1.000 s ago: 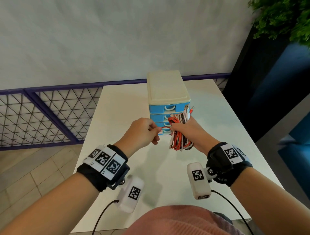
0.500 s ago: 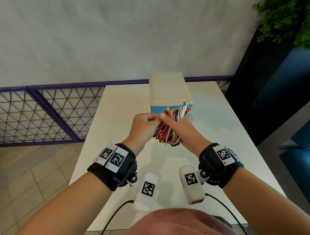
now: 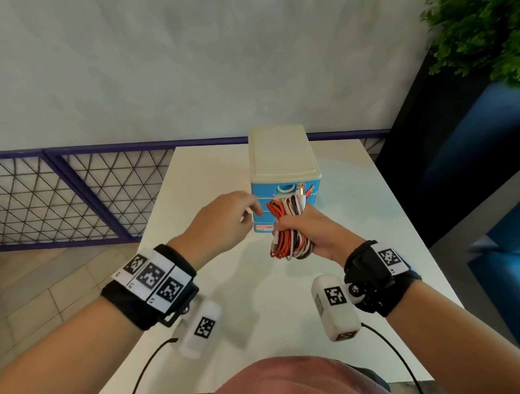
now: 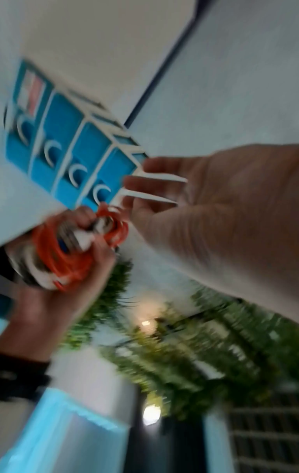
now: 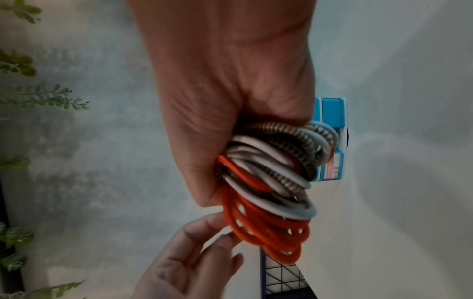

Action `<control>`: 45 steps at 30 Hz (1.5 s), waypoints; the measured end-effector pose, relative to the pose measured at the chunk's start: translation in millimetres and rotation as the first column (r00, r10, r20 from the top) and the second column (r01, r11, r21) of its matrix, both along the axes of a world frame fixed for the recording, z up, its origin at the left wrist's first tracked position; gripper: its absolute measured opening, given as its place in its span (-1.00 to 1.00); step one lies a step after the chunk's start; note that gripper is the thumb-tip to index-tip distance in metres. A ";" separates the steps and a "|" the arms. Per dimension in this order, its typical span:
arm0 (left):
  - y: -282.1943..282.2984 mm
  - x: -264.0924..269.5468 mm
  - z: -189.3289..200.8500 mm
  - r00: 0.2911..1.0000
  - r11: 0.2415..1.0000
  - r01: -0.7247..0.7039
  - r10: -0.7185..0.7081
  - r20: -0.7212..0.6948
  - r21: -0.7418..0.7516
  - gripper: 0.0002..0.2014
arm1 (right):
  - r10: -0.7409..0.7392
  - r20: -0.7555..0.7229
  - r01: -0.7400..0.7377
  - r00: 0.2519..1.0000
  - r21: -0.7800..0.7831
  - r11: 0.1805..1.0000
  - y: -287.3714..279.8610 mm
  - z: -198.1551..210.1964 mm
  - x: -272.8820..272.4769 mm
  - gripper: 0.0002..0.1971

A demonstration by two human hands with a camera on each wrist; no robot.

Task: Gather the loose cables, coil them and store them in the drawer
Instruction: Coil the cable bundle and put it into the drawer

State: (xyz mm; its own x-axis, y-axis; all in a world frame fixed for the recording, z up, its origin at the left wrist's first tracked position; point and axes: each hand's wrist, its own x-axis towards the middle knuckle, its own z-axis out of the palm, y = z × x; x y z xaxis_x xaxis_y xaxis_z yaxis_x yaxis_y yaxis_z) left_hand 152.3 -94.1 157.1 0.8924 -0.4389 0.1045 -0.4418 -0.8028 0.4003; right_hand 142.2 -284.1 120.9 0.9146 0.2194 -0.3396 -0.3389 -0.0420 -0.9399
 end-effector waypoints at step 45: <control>-16.0 20.7 -21.6 0.302 0.995 0.015 -0.101 -0.948 -0.101 -0.89 | 0.913 0.242 0.630 0.328 -0.777 -0.020 -3.3 -32.8 -15.5 -0.15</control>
State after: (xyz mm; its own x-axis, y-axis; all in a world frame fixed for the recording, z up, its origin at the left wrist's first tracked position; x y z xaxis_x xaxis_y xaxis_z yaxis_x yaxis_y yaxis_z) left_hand 173.0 -110.1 135.6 0.3626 -0.5249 -0.7701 0.2366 -0.7474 0.6208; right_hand 126.8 -287.4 88.1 0.6770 0.6927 0.2488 0.5246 -0.6912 0.4971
